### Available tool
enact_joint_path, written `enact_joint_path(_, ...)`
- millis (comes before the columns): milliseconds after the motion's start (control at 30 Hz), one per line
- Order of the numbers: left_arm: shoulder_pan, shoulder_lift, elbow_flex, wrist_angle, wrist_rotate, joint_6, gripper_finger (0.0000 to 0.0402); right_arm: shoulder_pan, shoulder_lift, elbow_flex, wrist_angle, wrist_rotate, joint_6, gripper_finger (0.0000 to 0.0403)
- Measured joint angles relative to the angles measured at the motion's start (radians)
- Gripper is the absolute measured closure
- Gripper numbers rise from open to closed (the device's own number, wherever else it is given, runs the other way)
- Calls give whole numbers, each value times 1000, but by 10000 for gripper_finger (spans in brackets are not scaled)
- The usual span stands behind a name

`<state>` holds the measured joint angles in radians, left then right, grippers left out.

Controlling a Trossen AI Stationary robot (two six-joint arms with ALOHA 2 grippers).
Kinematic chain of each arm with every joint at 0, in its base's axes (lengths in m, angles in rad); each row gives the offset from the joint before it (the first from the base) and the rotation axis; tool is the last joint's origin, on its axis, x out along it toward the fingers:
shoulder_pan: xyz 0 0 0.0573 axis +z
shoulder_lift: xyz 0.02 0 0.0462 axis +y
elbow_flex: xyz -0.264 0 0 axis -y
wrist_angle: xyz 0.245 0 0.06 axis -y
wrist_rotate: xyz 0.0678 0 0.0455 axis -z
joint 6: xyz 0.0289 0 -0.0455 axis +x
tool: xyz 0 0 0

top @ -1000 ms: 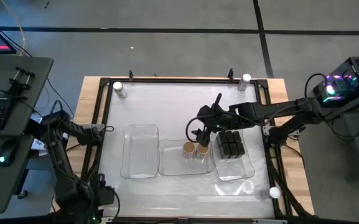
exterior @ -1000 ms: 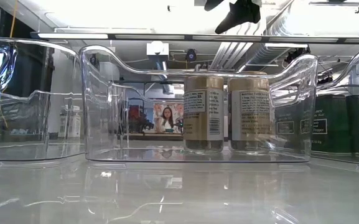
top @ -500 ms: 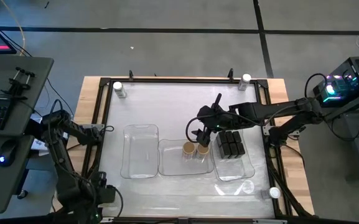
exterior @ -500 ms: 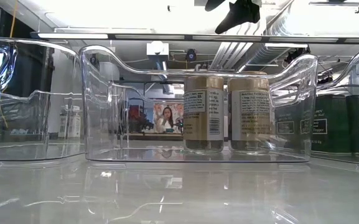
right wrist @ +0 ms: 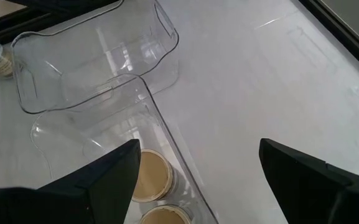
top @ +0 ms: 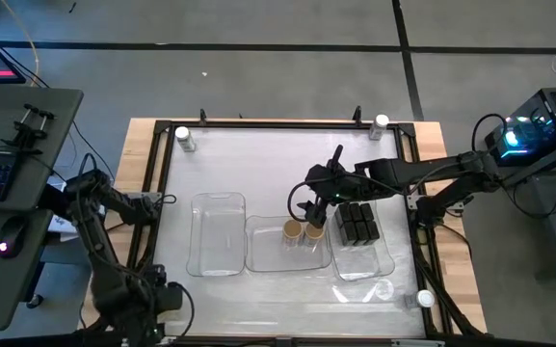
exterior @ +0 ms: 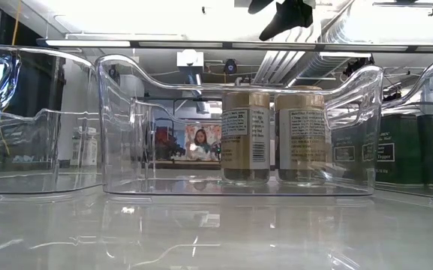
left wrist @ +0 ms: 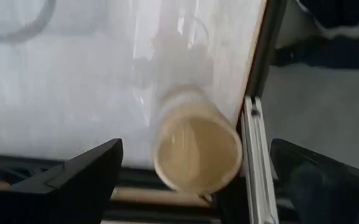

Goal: Sort spices by type
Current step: Put the golden seasoning bottle into the middle transparent bin aligned with the other golden seasoning bottles

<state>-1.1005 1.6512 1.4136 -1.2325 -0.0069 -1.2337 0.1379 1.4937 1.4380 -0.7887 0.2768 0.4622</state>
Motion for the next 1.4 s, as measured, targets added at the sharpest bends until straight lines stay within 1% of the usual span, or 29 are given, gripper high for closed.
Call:
enact_joint_path(100, -22, 0, 0, 11, 25, -58, 9, 0, 0, 0, 0, 0, -20, 81)
enact_joint_path(200, -42, 0, 0, 54, 41, -41, 9, 0, 0, 0, 0, 2, -38, 81)
enact_joint_path(300, -59, 0, -3, 7, -4, -75, 9, 0, 0, 0, 0, 4, -45, 81)
enact_joint_path(367, -61, -1, -8, 25, -40, -103, 9, 0, 0, 0, 0, 5, -45, 81)
enact_joint_path(467, -68, -2, -31, 63, -72, -101, 9, 0, 0, 0, 0, 8, -59, 81)
enact_joint_path(533, -69, -1, -58, 86, -72, -100, 9, 0, 0, 0, 0, 8, -60, 81)
enact_joint_path(767, -70, -1, -134, 84, -43, -121, 9, -1, 0, 0, 0, 8, -59, 81)
enact_joint_path(1000, -72, -2, -182, 187, -50, -117, 9, -1, 0, 0, 0, 8, -51, 81)
enact_joint_path(1200, -72, -2, -190, 195, -107, -123, 9, -1, 0, 0, 0, 10, -41, 81)
enact_joint_path(1333, -72, -2, -190, 188, -110, -124, 9, -1, 0, 0, 0, 10, -41, 81)
enact_joint_path(1400, -72, -2, -190, 188, -95, -125, 9, -1, 0, 0, 0, 9, -41, 81)
